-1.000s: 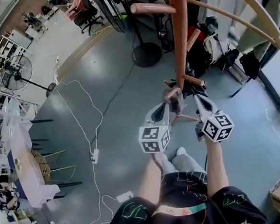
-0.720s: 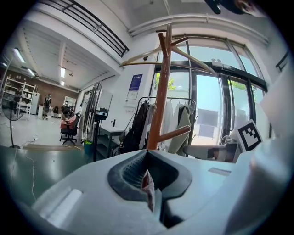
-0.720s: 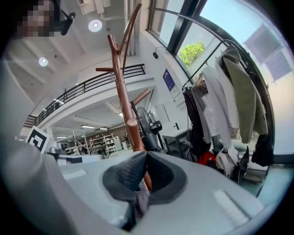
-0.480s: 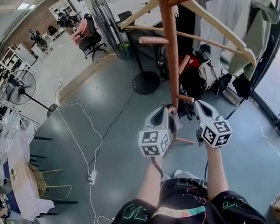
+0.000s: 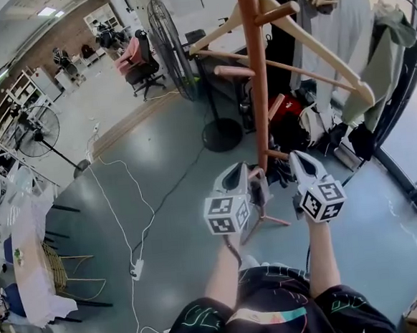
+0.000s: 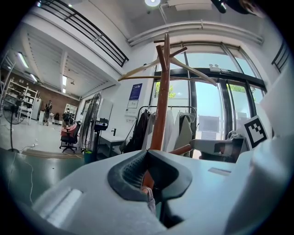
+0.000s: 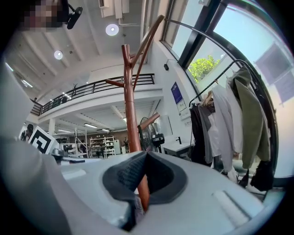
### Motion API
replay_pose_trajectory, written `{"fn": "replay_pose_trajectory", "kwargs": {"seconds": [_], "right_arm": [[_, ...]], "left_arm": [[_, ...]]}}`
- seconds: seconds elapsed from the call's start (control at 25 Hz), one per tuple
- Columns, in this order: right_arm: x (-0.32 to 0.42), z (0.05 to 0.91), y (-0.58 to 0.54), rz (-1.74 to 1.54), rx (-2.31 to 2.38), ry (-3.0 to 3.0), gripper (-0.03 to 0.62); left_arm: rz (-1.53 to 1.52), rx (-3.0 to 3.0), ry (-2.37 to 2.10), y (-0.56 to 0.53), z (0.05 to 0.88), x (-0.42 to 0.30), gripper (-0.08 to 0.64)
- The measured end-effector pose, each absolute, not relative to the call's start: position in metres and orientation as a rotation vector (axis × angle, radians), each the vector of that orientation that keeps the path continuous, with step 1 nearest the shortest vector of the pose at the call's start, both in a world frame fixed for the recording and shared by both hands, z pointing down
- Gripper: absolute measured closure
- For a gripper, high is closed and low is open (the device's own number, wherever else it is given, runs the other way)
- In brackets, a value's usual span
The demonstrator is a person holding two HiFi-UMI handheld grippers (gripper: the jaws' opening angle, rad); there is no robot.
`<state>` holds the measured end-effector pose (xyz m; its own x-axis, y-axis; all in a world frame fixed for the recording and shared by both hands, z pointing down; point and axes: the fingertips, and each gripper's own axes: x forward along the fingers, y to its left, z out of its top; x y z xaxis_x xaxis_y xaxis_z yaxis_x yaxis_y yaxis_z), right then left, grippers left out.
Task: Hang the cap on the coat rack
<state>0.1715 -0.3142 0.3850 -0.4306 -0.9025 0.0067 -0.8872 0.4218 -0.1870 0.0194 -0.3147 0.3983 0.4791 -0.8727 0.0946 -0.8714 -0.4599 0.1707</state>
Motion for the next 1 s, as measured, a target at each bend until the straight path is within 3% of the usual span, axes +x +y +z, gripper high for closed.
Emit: {"fn": "replay_pose_trajectory", "kwargs": {"seconds": [1.0], "right_arm": [[0.166,0.382,-0.318,-0.2,-1.544,2.671,0.589]], "left_arm": [[-0.057,2.554,-1.482,-0.33,0.39,0.028,0.551]]}}
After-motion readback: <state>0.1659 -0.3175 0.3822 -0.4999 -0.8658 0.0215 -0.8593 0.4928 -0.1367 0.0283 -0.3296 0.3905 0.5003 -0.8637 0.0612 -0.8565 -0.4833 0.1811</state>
